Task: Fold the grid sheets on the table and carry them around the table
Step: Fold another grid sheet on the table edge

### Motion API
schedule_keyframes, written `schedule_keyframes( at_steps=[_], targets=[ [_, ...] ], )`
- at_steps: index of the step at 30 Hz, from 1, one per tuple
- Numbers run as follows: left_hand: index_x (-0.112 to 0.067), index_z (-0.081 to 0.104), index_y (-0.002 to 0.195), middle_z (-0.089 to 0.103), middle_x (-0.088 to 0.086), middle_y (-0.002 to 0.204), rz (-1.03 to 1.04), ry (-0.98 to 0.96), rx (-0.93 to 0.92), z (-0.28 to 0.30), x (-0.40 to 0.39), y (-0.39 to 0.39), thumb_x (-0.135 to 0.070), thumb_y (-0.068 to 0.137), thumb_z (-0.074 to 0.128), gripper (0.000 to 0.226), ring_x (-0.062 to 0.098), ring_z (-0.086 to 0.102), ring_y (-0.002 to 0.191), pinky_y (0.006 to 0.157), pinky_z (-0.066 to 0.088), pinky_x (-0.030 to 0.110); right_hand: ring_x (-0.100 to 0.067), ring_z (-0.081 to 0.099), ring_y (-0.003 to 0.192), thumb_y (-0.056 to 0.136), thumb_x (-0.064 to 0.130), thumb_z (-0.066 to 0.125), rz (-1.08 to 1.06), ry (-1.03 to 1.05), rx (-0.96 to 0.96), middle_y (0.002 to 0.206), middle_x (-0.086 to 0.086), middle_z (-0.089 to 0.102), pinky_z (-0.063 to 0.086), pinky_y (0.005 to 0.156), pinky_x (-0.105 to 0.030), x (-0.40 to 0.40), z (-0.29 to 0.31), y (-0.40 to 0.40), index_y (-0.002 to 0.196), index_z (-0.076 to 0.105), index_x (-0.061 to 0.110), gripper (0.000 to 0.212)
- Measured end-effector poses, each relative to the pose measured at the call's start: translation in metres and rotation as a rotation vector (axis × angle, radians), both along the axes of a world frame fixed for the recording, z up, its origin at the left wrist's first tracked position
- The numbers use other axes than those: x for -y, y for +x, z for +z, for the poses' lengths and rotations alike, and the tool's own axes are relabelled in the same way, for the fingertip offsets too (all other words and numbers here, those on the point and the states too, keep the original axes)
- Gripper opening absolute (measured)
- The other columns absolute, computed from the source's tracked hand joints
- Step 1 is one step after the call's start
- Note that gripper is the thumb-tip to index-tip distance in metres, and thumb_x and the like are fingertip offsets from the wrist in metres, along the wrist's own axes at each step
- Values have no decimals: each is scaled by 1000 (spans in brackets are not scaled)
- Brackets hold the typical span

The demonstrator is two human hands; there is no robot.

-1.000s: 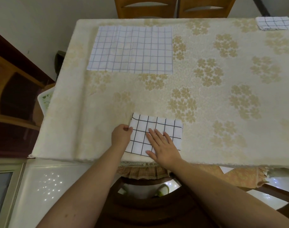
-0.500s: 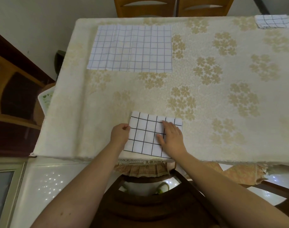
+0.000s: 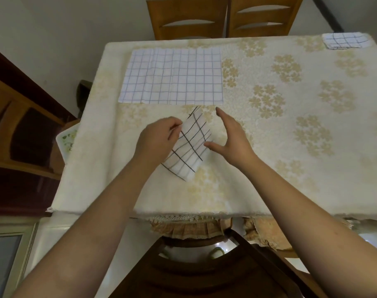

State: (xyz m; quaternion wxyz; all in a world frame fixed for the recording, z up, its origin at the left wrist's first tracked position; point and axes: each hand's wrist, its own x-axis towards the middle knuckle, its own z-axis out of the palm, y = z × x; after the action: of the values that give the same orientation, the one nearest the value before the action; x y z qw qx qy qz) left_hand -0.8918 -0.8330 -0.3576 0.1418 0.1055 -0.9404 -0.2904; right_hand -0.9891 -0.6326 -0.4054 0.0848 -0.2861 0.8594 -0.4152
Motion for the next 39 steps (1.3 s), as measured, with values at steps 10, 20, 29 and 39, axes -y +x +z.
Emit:
schedule_keyframes(
  at_steps=[10, 20, 29, 39],
  targets=[
    [-12, 70, 96, 68, 5, 81, -443, -589, -139, -25, -43, 29, 1, 67, 76, 33, 23, 63, 69, 54, 47, 30, -23, 60, 113, 83, 32, 71, 80, -88, -393, 112, 6, 70, 41, 97, -49, -41, -20, 16, 97, 74, 24, 17],
    [-24, 56, 124, 63, -2, 124, -436, -367, 445, -155, -70, 114, -28, 69, 78, 59, 19, 61, 114, 95, 48, 38, -15, 64, 95, 64, -4, 78, 150, 202, -105, 99, 6, 73, 56, 82, -40, -115, -142, 98, 87, 74, 23, 35],
    [-24, -1, 155, -11, -7, 159, -422, -358, 572, -169, -45, 81, -57, 96, 3, 68, 11, -13, 148, 122, 1, 40, -20, 54, 124, 68, 13, 84, 141, 335, -176, 133, 2, 60, 39, 107, -34, -117, -151, 99, 129, 61, 21, 66],
    [-27, -12, 153, -22, -8, 158, -439, -361, 638, -184, -40, 74, -57, 98, 7, 66, 11, -20, 146, 121, -5, 40, -25, 35, 142, 76, -6, 56, 256, 467, -183, 153, -6, 39, 20, 115, -37, -111, -147, 94, 147, 41, 15, 76]
  ],
)
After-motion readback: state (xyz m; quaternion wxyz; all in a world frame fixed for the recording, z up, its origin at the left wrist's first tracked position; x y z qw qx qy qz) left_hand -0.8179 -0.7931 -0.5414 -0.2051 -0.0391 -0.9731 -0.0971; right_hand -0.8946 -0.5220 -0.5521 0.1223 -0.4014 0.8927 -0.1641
